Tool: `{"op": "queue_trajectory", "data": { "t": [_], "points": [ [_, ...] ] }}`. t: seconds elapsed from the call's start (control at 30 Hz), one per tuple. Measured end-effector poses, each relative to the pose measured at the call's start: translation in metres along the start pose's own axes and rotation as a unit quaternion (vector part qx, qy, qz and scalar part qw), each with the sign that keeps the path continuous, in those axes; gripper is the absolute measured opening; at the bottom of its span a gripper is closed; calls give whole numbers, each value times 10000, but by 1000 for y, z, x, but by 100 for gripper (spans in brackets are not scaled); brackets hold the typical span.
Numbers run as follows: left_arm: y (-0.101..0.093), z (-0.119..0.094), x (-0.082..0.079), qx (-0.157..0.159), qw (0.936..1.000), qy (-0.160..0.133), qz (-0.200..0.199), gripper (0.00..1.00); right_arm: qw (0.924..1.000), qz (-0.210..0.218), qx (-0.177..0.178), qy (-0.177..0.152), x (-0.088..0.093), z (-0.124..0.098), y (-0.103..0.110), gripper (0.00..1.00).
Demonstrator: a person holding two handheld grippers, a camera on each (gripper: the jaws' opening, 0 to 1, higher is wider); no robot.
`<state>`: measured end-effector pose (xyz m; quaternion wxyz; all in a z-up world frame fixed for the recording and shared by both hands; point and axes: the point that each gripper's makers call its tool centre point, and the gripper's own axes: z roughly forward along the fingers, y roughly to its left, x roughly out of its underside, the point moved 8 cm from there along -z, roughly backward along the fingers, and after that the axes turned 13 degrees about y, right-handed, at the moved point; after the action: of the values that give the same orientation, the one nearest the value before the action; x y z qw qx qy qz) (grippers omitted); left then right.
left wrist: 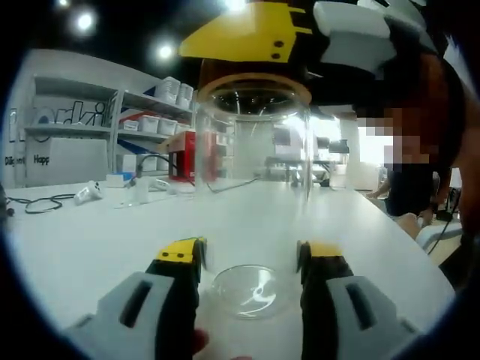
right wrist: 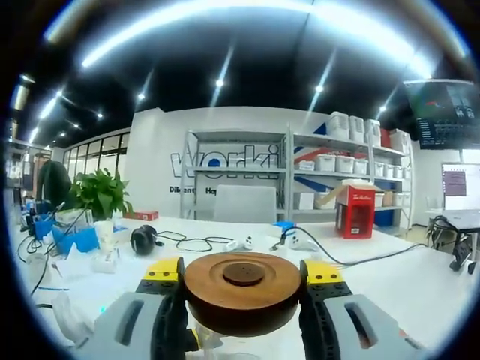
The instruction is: Clamp the coffee can twist off the lid put the lid on the table pick up the lid cover the can tighten the lid
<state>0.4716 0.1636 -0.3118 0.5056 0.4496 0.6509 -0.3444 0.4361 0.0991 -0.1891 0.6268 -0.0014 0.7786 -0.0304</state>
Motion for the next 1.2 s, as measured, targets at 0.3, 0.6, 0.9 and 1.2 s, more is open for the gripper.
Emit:
{"op": "queue_trajectory", "data": {
  "t": [0.3, 0.6, 0.9, 1.2],
  "points": [
    [0, 0, 0, 5, 10000, 1, 3, 43, 9999, -53, -127, -47, 1, 0, -2, 54],
    [1, 0, 0, 5, 10000, 2, 2, 43, 9995, -92, -294, -63, 1, 0, -4, 54],
    [1, 0, 0, 12, 10000, -1, 5, 43, 9982, -179, -572, -70, 1, 0, -7, 54],
    [1, 0, 0, 11, 10000, 0, 5, 43, 9948, -330, -960, -130, 2, 0, -12, 54]
  ]
}}
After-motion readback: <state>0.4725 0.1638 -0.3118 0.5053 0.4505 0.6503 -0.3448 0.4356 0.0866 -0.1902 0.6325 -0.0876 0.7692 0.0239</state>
